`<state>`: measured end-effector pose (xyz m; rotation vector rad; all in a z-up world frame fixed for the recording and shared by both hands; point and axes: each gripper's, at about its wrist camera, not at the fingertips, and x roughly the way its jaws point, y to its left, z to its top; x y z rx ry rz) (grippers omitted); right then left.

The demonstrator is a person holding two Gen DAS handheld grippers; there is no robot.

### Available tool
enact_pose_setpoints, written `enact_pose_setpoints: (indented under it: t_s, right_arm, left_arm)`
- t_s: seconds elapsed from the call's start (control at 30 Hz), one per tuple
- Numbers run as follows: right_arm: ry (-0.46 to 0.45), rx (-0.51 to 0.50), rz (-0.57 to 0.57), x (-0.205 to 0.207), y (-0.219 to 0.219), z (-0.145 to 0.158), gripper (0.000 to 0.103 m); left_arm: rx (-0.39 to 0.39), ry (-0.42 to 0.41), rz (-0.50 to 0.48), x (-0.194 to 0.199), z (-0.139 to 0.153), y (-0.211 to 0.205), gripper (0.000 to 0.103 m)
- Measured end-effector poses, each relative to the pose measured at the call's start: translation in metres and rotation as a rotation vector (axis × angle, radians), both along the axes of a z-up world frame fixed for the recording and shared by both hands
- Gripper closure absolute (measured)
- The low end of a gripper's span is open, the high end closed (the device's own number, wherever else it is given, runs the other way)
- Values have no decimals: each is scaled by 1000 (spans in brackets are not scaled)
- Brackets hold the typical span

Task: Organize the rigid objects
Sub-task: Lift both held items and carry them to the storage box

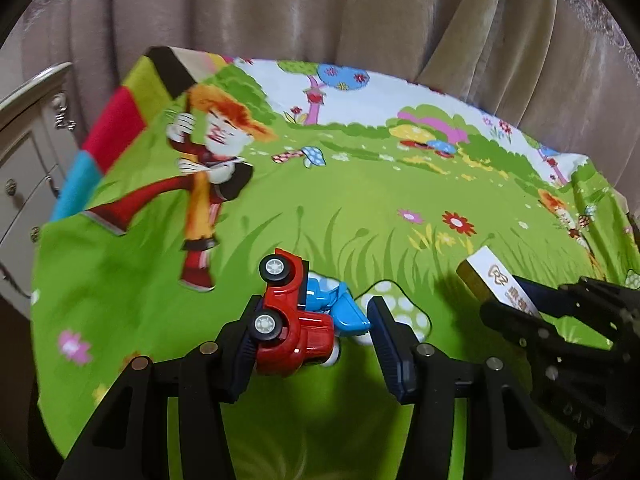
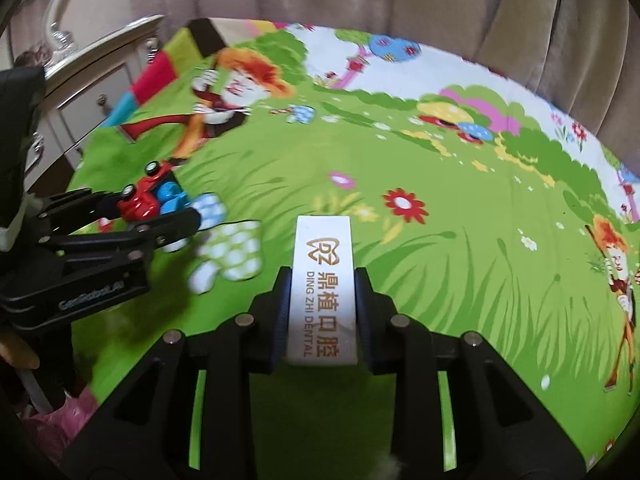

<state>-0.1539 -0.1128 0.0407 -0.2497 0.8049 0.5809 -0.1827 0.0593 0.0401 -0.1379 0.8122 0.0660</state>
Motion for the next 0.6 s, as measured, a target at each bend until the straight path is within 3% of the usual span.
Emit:
enact_pose_setpoints:
  t_s: [0.3, 0.6]
  right_arm:
    - [-187, 31, -8, -56, -1, 69, 69]
    - [-325, 48, -77, -94, -34, 122, 69]
  left_arm:
    - [35, -156, 7, -43, 63, -1, 50]
    - [81, -302, -61, -71, 117, -32, 50]
